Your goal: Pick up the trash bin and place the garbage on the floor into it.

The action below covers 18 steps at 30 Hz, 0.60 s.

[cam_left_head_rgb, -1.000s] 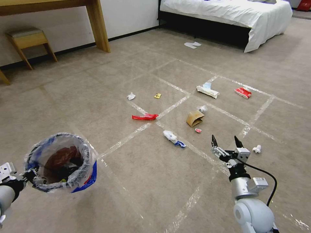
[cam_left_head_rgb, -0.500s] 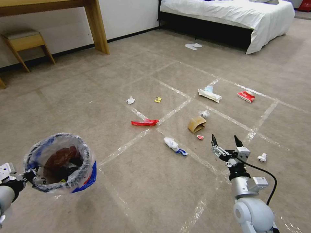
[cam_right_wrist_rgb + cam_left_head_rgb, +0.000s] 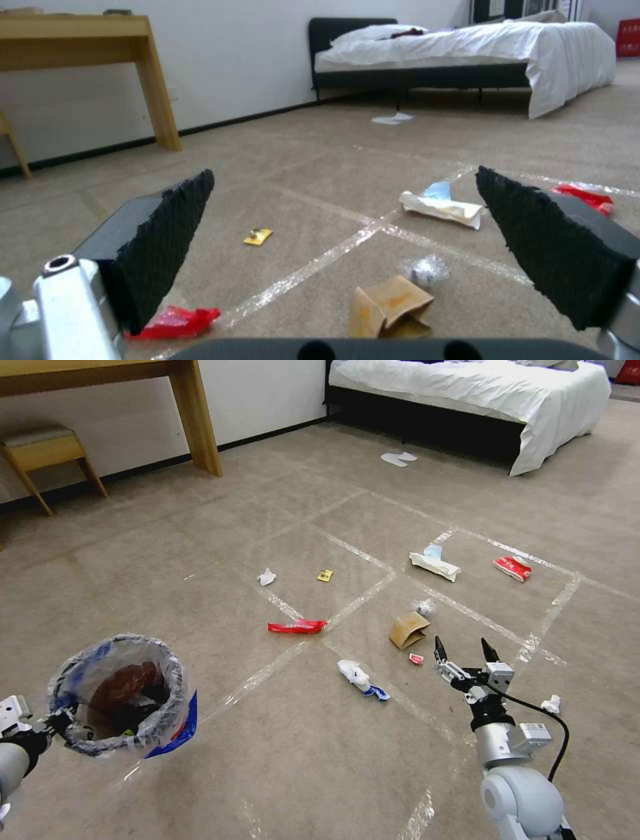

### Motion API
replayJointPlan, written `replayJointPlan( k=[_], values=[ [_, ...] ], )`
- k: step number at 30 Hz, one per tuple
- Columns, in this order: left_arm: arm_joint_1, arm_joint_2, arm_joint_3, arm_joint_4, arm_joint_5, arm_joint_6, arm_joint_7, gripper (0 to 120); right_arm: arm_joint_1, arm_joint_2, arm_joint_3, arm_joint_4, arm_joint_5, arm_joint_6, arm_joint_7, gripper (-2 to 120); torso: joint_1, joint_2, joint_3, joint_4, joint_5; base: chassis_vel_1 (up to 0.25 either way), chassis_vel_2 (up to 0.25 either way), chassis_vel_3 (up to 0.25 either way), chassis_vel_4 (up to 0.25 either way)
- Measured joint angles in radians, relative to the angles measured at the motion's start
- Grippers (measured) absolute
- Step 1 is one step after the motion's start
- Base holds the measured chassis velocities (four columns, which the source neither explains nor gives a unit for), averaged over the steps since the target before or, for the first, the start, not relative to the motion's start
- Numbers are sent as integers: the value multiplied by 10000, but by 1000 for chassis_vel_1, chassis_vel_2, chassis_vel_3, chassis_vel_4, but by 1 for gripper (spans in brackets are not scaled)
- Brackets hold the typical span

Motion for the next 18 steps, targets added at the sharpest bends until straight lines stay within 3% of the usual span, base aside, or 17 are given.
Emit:
replayJointPlan(
  k=[9, 15, 17, 18],
  values=[
    [3, -37, 23, 15, 121, -1, 59, 0, 234, -90, -209, -58, -91, -363, 477, 100, 1, -1, 0, -1, 0, -69, 60, 72, -69],
    [-13, -93, 65, 32, 224, 0, 83, 0, 888, -572, -703, -39, 374, -1685, 1143, 100, 0, -1, -1, -1, 1, 0, 0, 0, 0],
    [-19, -142, 70, 41, 285, -1, 86, 0, 1633, -1226, -1381, -93, 1288, -2872, 1711, 100, 0, -1, -1, 0, -1, 0, 0, 0, 0],
    [-19, -142, 70, 41, 285, -1, 86, 0, 1633, -1226, -1381, -93, 1288, -2872, 1711, 100, 0, -1, -1, 0, -1, 0, 0, 0, 0]
  ],
)
